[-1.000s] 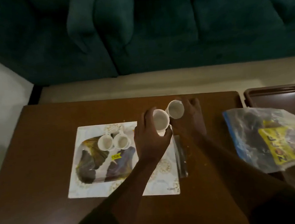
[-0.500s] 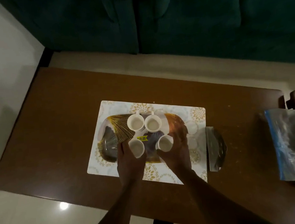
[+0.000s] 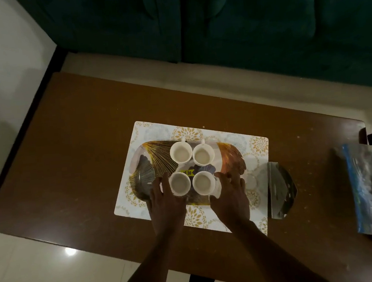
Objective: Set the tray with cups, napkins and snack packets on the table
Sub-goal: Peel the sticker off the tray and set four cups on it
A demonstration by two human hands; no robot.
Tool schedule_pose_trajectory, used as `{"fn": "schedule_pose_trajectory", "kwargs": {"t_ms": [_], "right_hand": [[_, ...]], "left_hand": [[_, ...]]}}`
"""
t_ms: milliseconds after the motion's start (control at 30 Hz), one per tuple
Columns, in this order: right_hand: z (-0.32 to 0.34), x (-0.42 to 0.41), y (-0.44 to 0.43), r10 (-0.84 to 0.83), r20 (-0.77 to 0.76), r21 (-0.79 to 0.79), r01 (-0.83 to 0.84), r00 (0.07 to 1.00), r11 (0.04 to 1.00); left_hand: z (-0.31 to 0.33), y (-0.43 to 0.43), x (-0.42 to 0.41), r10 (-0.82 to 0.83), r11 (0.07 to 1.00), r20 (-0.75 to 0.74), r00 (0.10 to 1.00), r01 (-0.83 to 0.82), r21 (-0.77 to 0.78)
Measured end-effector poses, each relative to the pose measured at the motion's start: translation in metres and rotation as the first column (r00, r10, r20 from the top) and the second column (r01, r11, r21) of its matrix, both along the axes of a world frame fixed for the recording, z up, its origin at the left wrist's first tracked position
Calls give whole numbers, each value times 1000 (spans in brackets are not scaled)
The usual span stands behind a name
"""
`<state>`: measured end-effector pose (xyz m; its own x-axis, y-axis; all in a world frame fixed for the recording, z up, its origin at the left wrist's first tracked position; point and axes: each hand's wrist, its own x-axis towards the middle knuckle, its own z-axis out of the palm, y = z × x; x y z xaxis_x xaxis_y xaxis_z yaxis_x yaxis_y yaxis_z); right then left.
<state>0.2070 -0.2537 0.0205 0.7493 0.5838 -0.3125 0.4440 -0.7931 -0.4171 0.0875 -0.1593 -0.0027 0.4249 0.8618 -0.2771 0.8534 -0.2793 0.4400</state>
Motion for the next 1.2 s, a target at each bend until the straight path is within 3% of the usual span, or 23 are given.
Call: {"fn": "schedule_pose_trajectory", "kwargs": {"t_ms": [133, 400, 800, 1200], "right_hand": [[-4, 7, 3, 51, -29, 25, -51, 998, 998], [-12, -4, 6, -138, -121, 91, 149, 983, 985], [-18, -35, 27, -403, -291, 210, 469, 867, 858], [-21, -31, 15, -346, -276, 237, 412, 897, 880]], "left_hand": [[-3, 12, -7, -71, 997, 21, 997, 70, 41], [-1, 18, 5, 123, 981, 226, 966, -84, -177], [-3, 23, 7, 115, 985, 308, 944, -68, -156], [-12, 21, 1, 87, 991, 277, 957, -53, -125]]}}
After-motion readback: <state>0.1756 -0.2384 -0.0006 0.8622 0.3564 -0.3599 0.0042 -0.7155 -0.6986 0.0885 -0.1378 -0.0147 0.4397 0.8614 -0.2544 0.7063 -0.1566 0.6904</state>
